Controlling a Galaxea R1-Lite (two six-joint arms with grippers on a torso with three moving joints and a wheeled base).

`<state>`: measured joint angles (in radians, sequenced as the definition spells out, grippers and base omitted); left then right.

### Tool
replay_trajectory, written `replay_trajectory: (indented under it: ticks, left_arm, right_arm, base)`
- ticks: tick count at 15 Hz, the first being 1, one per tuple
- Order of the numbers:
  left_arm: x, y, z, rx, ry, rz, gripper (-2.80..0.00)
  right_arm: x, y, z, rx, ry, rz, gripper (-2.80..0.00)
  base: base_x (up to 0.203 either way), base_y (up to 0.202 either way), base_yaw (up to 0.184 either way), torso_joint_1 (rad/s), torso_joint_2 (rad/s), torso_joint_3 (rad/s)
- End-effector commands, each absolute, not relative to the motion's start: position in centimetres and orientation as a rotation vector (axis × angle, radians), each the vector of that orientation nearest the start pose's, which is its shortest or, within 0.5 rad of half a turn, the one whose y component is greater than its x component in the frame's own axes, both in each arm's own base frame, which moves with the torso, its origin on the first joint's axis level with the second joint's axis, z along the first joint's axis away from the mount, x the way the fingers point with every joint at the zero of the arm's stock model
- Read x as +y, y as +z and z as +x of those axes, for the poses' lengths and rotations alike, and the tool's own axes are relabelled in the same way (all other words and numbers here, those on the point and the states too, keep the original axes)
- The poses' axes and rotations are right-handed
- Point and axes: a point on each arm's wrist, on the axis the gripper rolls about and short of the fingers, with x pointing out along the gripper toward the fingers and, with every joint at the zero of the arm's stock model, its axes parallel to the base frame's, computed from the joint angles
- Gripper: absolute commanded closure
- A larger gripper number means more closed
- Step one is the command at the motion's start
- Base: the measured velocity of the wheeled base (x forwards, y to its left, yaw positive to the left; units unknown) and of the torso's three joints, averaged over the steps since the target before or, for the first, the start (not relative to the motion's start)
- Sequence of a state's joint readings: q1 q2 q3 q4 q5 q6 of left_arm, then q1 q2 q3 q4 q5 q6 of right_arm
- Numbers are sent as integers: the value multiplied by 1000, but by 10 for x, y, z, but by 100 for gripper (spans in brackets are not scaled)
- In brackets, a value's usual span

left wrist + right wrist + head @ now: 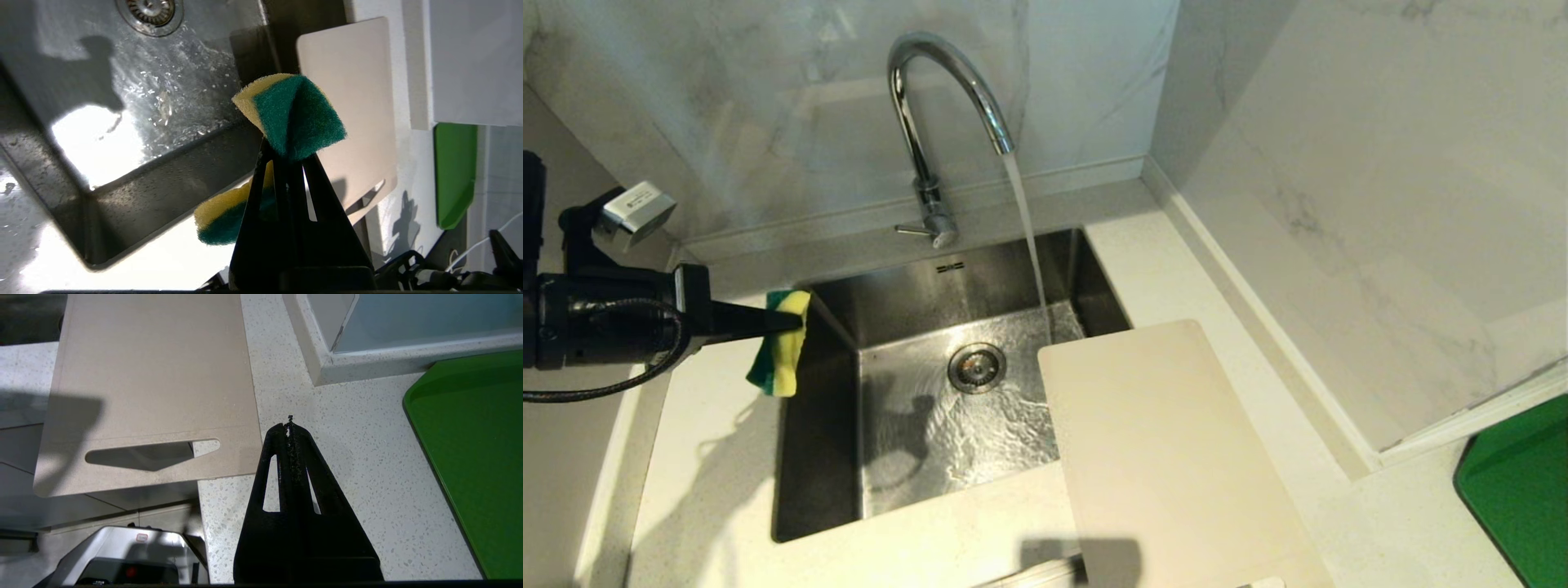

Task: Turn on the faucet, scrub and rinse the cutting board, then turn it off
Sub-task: Put down the cleaning cloth

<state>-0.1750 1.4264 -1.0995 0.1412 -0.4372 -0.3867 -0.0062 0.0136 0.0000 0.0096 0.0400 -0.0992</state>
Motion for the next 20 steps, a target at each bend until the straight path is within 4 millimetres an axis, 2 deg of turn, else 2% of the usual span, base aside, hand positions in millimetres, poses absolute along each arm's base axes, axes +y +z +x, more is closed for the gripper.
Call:
replay_trajectory:
  ticks: [1,4,7,10,13,16,20]
  left_arm:
    - [-45,260,234,598,-479,-419,0]
    - [-31,248,235,607,-389,-355,0]
    - [-25,228,249,667,-282,-282,0]
    - [-12,189,270,789,-165,-180,0]
    - [13,156,290,889,-78,-171,0]
    - [28,137,297,898,-57,-179,0]
    - [32,128,301,911,-49,-183,0]
  right_arm:
    - [1,75,-23,8,33,-94,0]
    - [1,75,-23,7,28,-82,0]
    - [1,75,-23,6,26,-80,0]
    - [1,75,-23,7,22,-51,0]
    - [0,75,-23,5,8,-28,0]
    - [0,75,-23,6,8,-28,0]
    - [0,75,-23,5,8,-28,0]
  base:
    - [0,0,0,0,0,0]
    - [0,0,0,0,0,0]
    - [0,0,0,0,0,0]
    - [0,0,0,0,0,0]
    - [0,0,0,0,0,0]
    - [0,0,0,0,0,0]
    - [0,0,0,0,0,0]
